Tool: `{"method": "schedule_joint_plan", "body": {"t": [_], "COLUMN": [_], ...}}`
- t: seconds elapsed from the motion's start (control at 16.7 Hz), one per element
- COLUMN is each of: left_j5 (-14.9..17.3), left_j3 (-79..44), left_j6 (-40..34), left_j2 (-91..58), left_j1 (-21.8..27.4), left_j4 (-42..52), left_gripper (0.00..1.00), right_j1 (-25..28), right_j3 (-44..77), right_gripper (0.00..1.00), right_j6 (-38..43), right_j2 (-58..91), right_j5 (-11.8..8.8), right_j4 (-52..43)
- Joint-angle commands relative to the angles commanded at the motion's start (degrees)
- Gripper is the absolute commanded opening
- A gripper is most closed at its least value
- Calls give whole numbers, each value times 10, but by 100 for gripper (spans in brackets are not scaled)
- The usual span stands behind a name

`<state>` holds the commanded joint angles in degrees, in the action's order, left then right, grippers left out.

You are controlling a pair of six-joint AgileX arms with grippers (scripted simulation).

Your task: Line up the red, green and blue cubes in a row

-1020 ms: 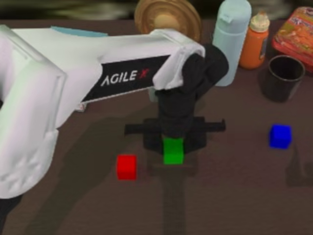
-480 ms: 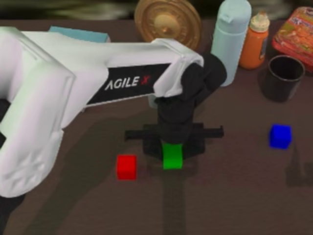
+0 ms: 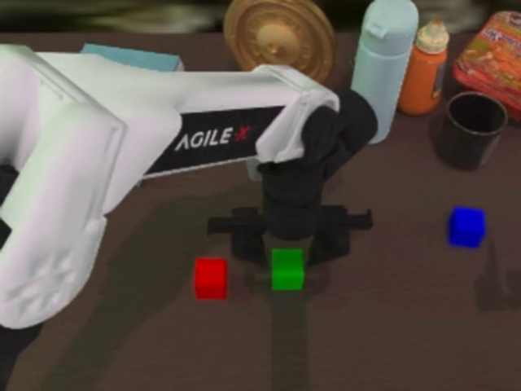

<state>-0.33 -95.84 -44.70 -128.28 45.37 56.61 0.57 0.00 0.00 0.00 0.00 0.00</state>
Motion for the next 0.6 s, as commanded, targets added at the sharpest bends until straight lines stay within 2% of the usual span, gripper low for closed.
{"method": "schedule_joint_plan", "body": {"t": [0.12, 0.18, 0.6], "left_j5": [0, 0, 0], "left_j3": [0, 0, 0], "left_j6": [0, 0, 0], "left_j2": [0, 0, 0], "left_j1": [0, 0, 0], "left_j4": [0, 0, 0], "left_gripper": [98, 100, 100], "right_j1": [0, 0, 0], "right_j3": [0, 0, 0], "right_gripper": [100, 100, 100], "right_j6": [0, 0, 0], "right_j2": [0, 0, 0], "right_j5": [0, 0, 0], "right_j4": [0, 0, 0]}}
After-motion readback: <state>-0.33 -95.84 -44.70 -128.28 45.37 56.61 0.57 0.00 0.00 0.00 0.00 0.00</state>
